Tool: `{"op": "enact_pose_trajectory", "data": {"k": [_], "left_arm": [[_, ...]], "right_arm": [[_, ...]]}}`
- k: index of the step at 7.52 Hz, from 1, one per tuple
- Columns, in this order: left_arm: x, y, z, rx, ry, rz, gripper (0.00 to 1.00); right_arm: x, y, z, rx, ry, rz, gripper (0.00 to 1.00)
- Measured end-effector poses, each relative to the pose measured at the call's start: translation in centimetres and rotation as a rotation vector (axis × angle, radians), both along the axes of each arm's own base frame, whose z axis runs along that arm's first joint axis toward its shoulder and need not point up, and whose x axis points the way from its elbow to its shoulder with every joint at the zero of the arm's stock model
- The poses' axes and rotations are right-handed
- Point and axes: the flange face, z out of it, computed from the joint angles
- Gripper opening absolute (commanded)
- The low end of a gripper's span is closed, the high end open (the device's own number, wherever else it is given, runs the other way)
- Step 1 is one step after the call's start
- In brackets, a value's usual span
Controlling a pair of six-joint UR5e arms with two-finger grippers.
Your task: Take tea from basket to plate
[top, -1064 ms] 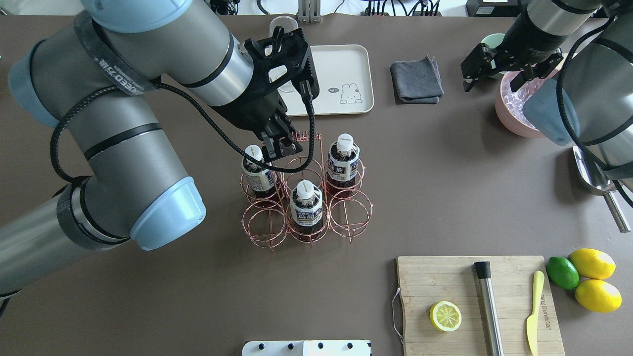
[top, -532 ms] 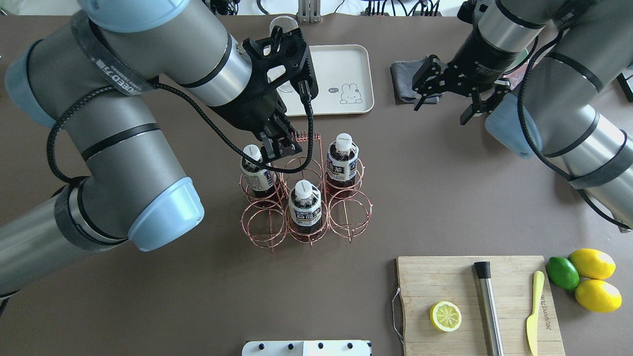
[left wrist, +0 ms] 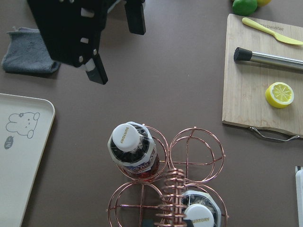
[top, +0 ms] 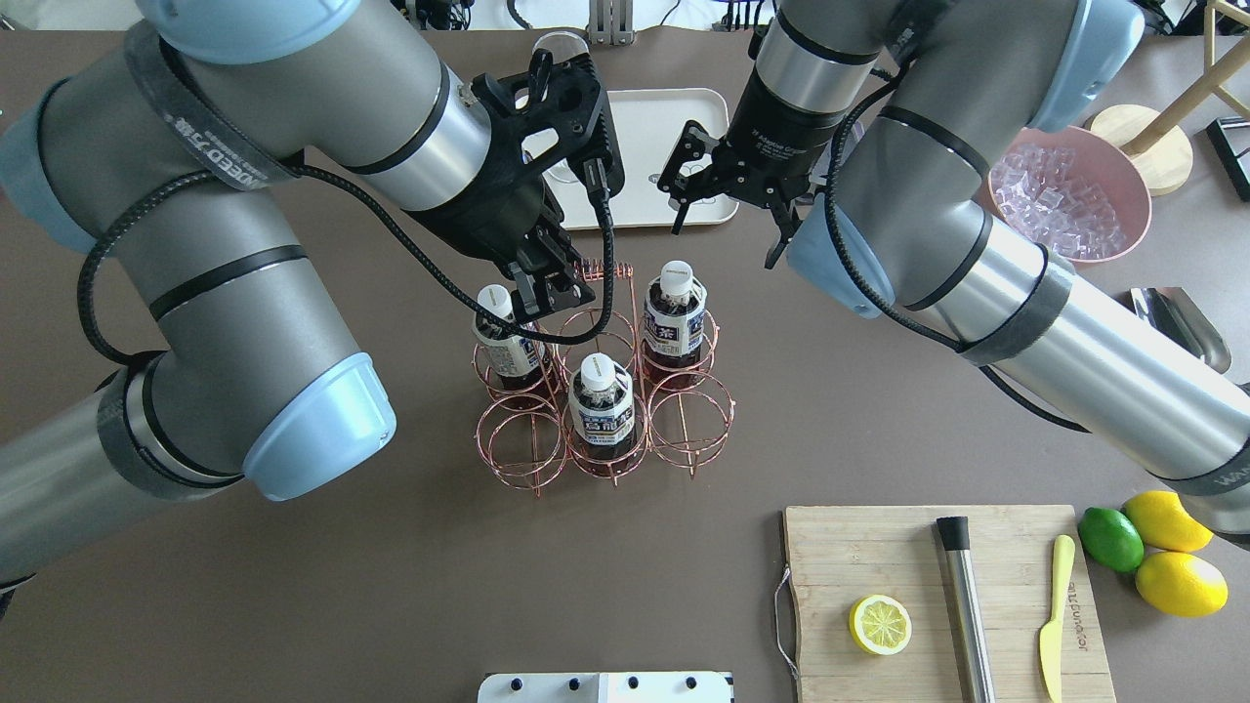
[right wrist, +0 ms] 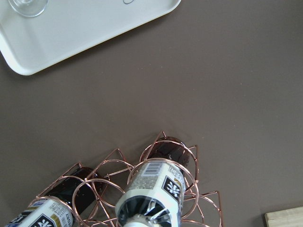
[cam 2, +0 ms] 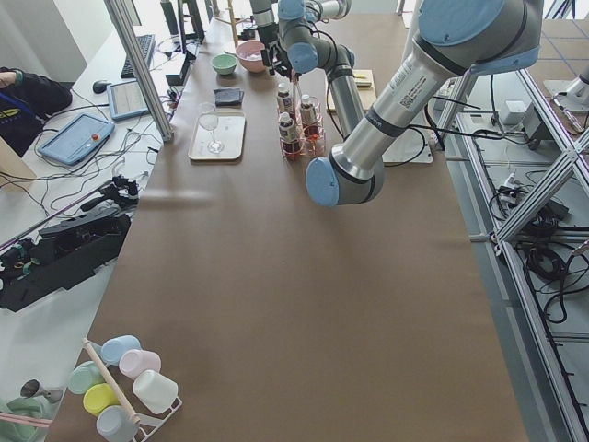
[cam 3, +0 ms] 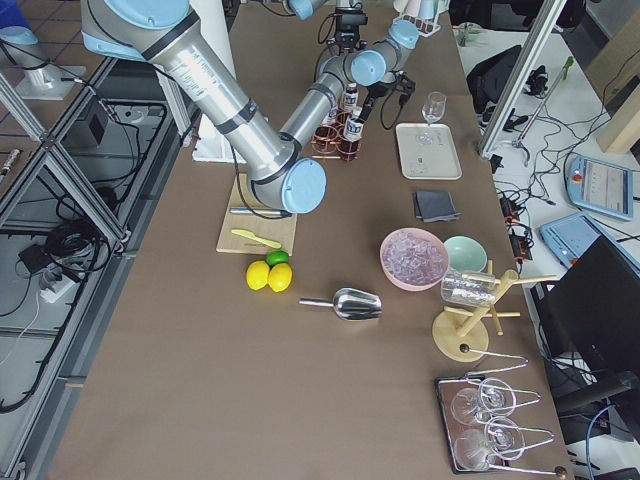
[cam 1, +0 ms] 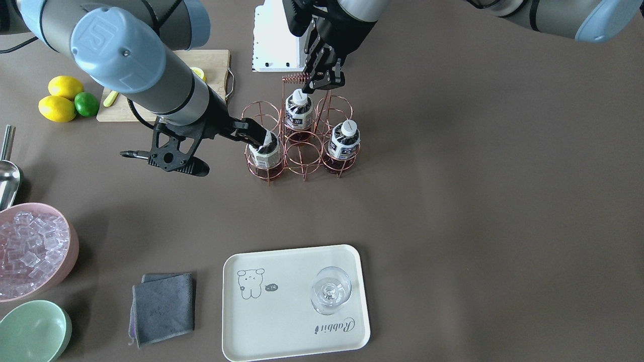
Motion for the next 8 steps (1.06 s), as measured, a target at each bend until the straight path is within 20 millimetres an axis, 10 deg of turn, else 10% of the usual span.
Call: {"op": "enact_pose_trajectory", "data": {"k": [3,8], "left_arm": [[0.2,-0.1,0.1,-0.003,-0.003,0.001,0.00],[0.3,-0.1,0.2,-0.004,-0.004,0.001,0.00]], "right_arm": [[-4.2,1.0,-0.9,0.014,0.031,-0.029,0.86],[-5.1,2.0,-1.4,0.024,0.027,-0.045,0.14]]}}
